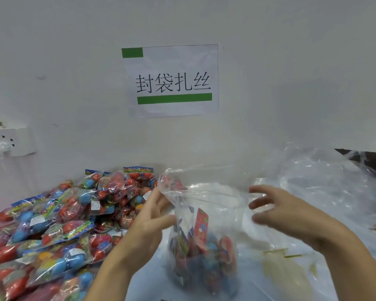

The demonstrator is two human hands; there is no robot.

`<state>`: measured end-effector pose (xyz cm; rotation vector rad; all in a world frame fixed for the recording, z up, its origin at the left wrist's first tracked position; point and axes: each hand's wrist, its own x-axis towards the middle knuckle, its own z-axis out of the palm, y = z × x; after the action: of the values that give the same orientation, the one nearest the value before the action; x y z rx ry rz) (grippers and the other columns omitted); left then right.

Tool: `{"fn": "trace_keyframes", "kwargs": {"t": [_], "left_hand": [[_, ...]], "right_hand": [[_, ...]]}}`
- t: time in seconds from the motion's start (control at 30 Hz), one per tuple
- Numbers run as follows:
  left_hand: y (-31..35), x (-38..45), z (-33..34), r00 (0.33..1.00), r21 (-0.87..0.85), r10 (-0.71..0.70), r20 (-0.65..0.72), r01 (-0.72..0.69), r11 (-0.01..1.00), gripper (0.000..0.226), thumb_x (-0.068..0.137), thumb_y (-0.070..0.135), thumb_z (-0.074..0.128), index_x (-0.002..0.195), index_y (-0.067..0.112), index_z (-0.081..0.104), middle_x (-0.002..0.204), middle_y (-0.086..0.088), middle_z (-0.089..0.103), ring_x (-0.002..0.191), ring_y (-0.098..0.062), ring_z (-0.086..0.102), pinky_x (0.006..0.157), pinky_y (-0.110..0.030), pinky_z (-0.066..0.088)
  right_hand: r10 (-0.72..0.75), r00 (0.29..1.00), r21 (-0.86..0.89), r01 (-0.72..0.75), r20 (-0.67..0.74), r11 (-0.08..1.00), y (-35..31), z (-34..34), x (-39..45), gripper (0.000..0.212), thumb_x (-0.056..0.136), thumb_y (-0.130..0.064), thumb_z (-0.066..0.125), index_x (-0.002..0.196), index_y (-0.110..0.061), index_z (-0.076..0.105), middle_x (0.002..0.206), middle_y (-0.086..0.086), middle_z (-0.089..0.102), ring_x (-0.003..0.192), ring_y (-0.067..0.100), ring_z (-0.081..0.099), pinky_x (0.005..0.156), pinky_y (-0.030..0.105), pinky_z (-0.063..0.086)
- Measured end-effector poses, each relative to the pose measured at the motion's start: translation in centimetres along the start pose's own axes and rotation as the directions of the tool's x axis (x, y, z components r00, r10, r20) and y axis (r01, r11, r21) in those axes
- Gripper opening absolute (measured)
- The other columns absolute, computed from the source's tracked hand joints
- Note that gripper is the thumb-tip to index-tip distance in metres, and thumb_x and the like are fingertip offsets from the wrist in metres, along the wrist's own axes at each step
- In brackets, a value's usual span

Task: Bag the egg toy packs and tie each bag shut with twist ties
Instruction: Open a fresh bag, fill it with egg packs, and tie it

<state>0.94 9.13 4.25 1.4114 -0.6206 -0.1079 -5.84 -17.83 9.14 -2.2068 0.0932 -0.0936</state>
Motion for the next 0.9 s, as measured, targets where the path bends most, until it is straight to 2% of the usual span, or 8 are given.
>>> {"fn": "trace_keyframes", "kwargs": {"t": [0.1, 0.23, 0.37, 0.43, 0.53, 0.63, 0.8, 0.9], "left_hand": [[-0.2, 0.0, 1.4, 0.997, 0.143, -0.056, -0.056, 0.063, 0.988, 0.081, 0.065, 0.042, 0.084, 0.138, 0.037, 0.049, 0.137, 0.011, 0.06, 0.132, -0.009, 0.052, 0.114, -0.04, 0.037], [0.1, 0.9, 3.3, 0.954, 0.227, 0.141, -0.263, -0.081, 0.971, 0.042, 0.082, 0.043, 0.078, 0.118, 0.025, 0.067, 0.117, 0.006, 0.07, 0.112, -0.015, 0.066, 0.096, -0.032, 0.052], [0.3, 1.1, 3.9, 0.899, 0.139, 0.149, -0.413, -0.099, 0.985, 0.041, 0.076, 0.048, 0.065, 0.101, 0.017, 0.072, 0.099, 0.004, 0.075, 0.098, -0.014, 0.069, 0.081, -0.03, 0.053], [0.3, 1.0, 3.9, 0.908, 0.131, 0.15, -0.392, -0.106, 0.986, 0.048, 0.076, 0.054, 0.066, 0.103, 0.015, 0.069, 0.099, 0.004, 0.076, 0.096, -0.012, 0.07, 0.084, -0.031, 0.053], [-0.1, 0.8, 3.5, 0.955, 0.167, 0.117, -0.272, -0.073, 0.983, 0.064, 0.068, 0.068, 0.074, 0.111, 0.021, 0.065, 0.103, 0.017, 0.073, 0.098, 0.0, 0.067, 0.078, -0.013, 0.051], [-0.9, 0.7, 4.0, 0.982, 0.195, 0.046, -0.181, -0.01, 0.981, 0.078, 0.051, 0.061, 0.077, 0.121, 0.03, 0.057, 0.113, 0.022, 0.069, 0.106, 0.009, 0.062, 0.08, -0.005, 0.046], [-1.7, 1.1, 6.7, 0.992, 0.311, 0.103, -0.065, -0.078, 0.947, 0.071, 0.057, 0.03, 0.087, 0.123, 0.031, 0.061, 0.113, 0.003, 0.072, 0.107, -0.016, 0.068, 0.09, -0.036, 0.055], [-1.9, 1.4, 7.0, 0.985, 0.228, 0.133, -0.111, -0.105, 0.968, 0.06, 0.055, 0.022, 0.08, 0.114, 0.018, 0.067, 0.105, -0.002, 0.075, 0.101, -0.021, 0.07, 0.081, -0.039, 0.059]], "right_hand": [[-0.063, 0.988, 0.013, 0.061, 0.142, 0.998, -0.5, 1.5, 0.1, 0.052, 0.076, -0.045, 0.084, 0.119, -0.053, 0.057, 0.115, -0.016, 0.064, 0.099, 0.003, 0.068, 0.091, 0.026, 0.052], [-0.225, 0.965, 0.147, 0.244, -0.135, 0.959, -1.7, 3.5, 1.2, 0.01, 0.086, -0.046, 0.073, 0.087, -0.036, 0.074, 0.092, -0.017, 0.074, 0.088, 0.0, 0.069, 0.079, 0.02, 0.051], [-0.206, 0.908, 0.201, 0.293, -0.365, 0.935, -1.8, 3.9, 2.0, 0.024, 0.093, -0.042, 0.064, 0.074, -0.033, 0.076, 0.081, -0.018, 0.074, 0.083, 0.0, 0.068, 0.072, 0.021, 0.049], [-0.165, 0.905, 0.28, 0.288, -0.393, 0.916, -1.7, 4.3, 2.3, 0.03, 0.095, -0.04, 0.063, 0.072, -0.027, 0.077, 0.079, -0.015, 0.075, 0.081, 0.005, 0.071, 0.073, 0.027, 0.051], [-0.111, 0.912, 0.408, 0.282, -0.394, 0.868, -2.0, 4.6, 2.4, 0.034, 0.1, -0.036, 0.057, 0.076, -0.022, 0.076, 0.075, -0.008, 0.075, 0.069, 0.007, 0.072, 0.066, 0.023, 0.048], [-0.125, 0.898, 0.451, 0.327, -0.422, 0.831, -2.5, 5.3, 2.4, 0.034, 0.102, -0.035, 0.054, 0.079, -0.023, 0.076, 0.074, -0.005, 0.074, 0.067, 0.008, 0.071, 0.06, 0.018, 0.05], [-0.27, 0.909, 0.378, 0.383, -0.318, 0.843, -4.2, 8.1, 1.7, 0.025, 0.099, -0.029, 0.062, 0.08, -0.026, 0.078, 0.075, -0.007, 0.076, 0.072, 0.009, 0.073, 0.063, 0.019, 0.056], [-0.358, 0.899, 0.303, 0.424, -0.251, 0.853, -4.8, 8.4, 1.2, 0.024, 0.097, -0.028, 0.064, 0.082, -0.019, 0.08, 0.074, -0.003, 0.077, 0.073, 0.012, 0.073, 0.07, 0.026, 0.056]]}}
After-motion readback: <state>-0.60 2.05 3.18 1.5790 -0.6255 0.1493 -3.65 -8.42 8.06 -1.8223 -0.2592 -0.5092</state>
